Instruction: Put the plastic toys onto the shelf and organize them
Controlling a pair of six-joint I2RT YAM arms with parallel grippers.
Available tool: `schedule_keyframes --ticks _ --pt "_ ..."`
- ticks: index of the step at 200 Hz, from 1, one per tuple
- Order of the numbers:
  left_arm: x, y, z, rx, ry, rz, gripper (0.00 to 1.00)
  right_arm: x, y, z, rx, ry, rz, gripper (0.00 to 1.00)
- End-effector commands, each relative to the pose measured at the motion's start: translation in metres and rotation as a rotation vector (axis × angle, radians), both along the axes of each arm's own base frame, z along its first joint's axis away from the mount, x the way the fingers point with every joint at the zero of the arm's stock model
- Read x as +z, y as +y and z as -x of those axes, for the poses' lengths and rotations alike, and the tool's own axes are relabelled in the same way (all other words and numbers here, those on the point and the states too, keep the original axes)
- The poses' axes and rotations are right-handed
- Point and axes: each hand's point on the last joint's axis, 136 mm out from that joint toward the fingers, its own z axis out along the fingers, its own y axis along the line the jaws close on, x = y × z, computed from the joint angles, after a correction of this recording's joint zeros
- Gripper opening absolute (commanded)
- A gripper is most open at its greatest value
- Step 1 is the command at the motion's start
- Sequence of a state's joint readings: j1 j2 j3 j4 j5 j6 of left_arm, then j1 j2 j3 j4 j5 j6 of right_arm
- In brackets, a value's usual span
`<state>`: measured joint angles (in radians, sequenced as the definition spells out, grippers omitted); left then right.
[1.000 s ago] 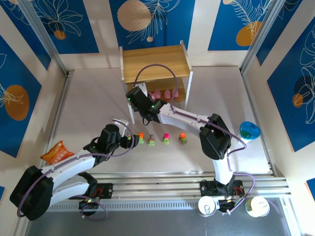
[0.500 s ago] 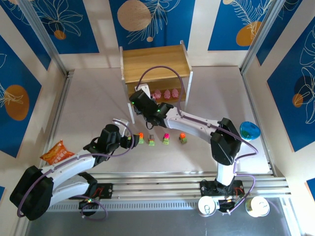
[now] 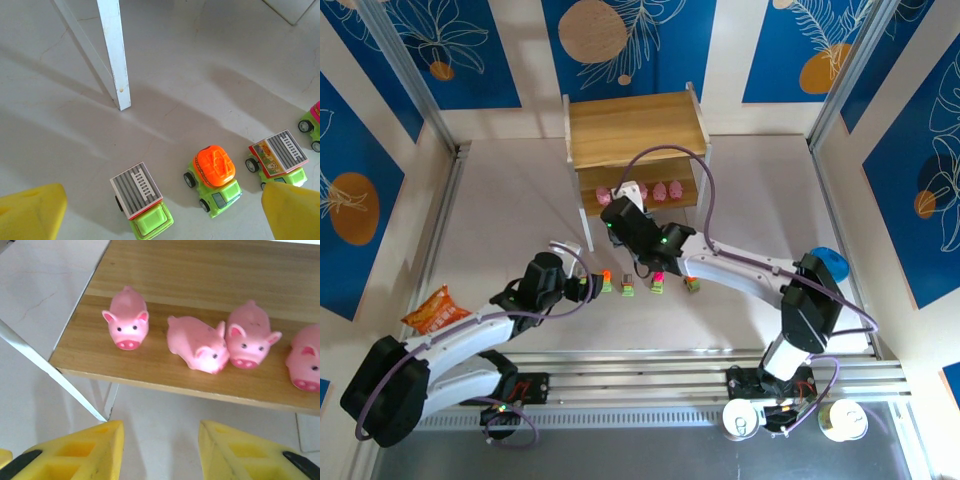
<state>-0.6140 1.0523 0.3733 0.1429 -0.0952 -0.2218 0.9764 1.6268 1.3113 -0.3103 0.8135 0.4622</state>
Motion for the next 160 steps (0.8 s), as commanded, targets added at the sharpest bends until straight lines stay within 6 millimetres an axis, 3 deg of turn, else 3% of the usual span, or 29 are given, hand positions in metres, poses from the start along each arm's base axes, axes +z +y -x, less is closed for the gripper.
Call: schedule_keyframes --ticks 1,90,160 --pt "0.016 -0.014 -0.004 -0.051 -0.045 0.023 1.00 0.013 -0.014 0.010 -0.032 -0.019 -0.035 0.44" --pt "0.018 -0.038 0.007 -0.145 -0.093 -0.069 0.98 -0.017 -0.062 0.039 -0.097 0.030 -0.011 0.44" --pt "0.019 -0.061 0.019 -0.235 -0.131 -0.130 0.97 -0.048 -0.107 0.065 -0.161 0.078 0.026 0.50"
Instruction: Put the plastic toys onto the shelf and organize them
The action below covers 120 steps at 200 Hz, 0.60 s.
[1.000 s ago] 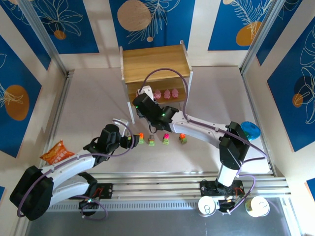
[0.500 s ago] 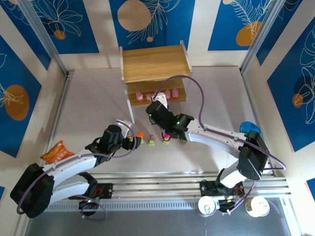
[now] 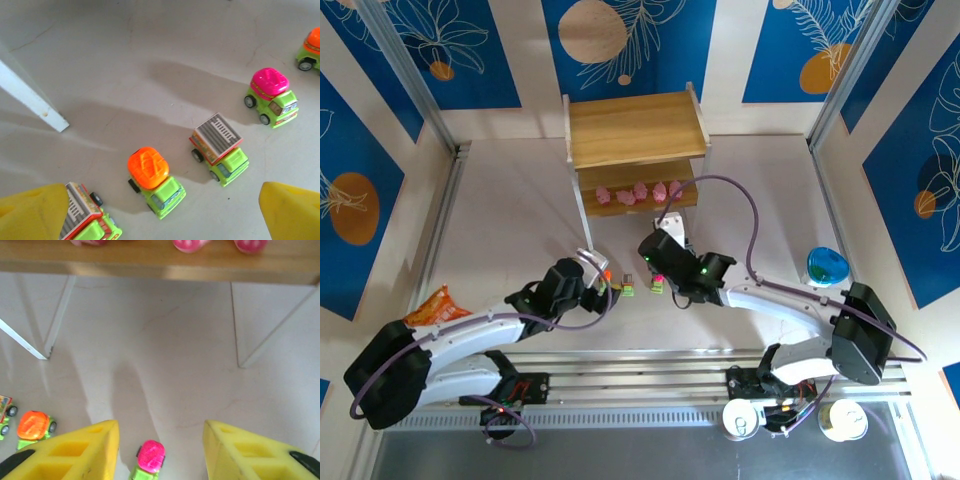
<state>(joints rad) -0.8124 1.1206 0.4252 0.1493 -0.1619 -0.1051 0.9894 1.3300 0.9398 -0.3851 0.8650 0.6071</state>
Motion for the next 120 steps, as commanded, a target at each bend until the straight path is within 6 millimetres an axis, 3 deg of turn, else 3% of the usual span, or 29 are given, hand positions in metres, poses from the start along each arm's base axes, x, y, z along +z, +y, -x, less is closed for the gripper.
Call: schedule_keyframes --ticks 1,44,120 --pt "0.015 -0.012 -0.004 -0.026 -0.060 -0.010 0.97 -0.003 -0.019 0.009 -0.052 -0.003 -0.004 0.50" --pt "0.014 -0.016 -0.002 -0.043 -0.060 -0.019 0.98 -0.019 -0.044 0.021 -0.088 0.024 0.014 0.60" --pt "0.010 -0.013 -0.004 -0.024 -0.045 -0.036 0.99 -0.066 -0.067 0.033 -0.119 0.111 -0.015 0.62"
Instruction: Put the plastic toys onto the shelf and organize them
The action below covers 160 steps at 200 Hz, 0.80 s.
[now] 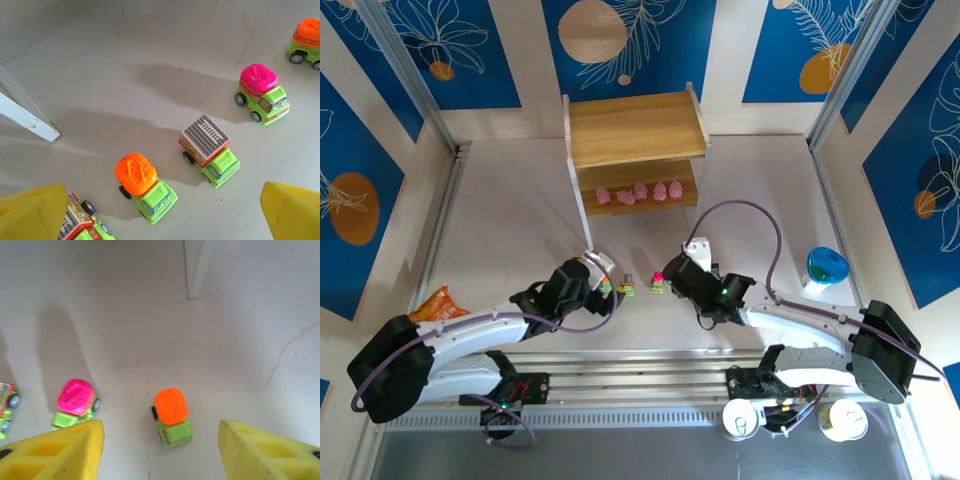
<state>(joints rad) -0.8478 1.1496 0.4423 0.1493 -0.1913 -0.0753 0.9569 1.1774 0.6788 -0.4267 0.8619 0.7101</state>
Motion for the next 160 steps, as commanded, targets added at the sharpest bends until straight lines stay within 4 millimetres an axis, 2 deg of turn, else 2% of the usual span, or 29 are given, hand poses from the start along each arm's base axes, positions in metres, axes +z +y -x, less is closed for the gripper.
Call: schedule_keyframes --ticks 1,80,160 --pt "0.011 -0.006 -0.006 0.005 -0.024 0.003 0.99 -0.008 -0.002 0.000 -0.024 0.014 -0.060 0.62" --pt "0.009 -0.004 -0.007 0.018 -0.017 -0.009 0.99 -0.041 -0.004 -0.002 0.008 0.138 -0.064 0.61" --pt "0.007 -0.004 -0.007 0.018 -0.010 -0.010 0.99 -0.070 -0.011 0.000 -0.018 0.183 -0.030 0.58"
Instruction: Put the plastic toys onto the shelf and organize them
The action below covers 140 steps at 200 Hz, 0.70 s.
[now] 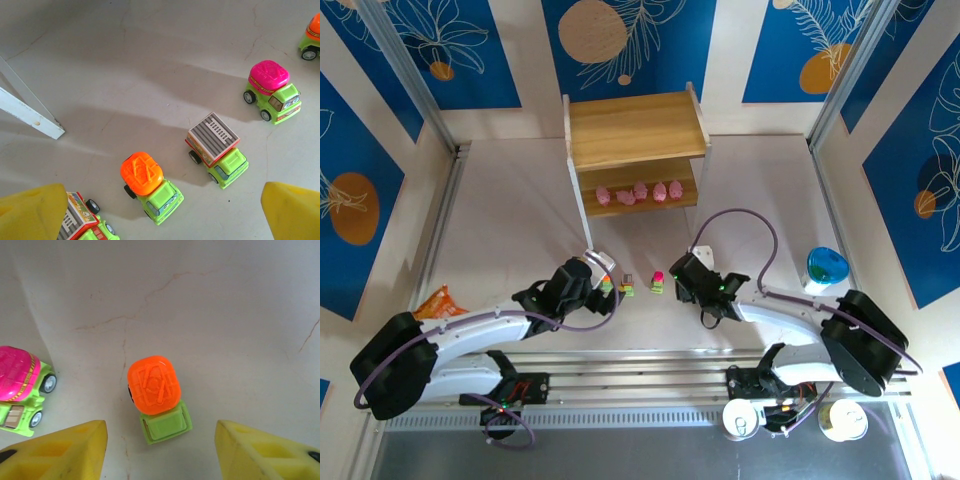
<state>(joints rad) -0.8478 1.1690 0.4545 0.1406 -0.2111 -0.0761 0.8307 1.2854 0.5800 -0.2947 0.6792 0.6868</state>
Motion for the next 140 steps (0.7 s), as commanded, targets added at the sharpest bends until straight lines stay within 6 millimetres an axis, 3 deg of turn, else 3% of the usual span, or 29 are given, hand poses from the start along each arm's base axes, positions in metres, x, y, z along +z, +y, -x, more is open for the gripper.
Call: schedule_keyframes --ticks 1,140 --pt "0.009 -0.005 -0.003 0.002 -0.012 0.009 0.99 -0.009 0.002 0.000 0.001 0.012 -0.004 0.58" --pt "0.008 -0.006 -0.003 0.002 -0.004 0.008 1.00 -0.024 0.006 -0.013 0.016 0.052 0.045 0.56"
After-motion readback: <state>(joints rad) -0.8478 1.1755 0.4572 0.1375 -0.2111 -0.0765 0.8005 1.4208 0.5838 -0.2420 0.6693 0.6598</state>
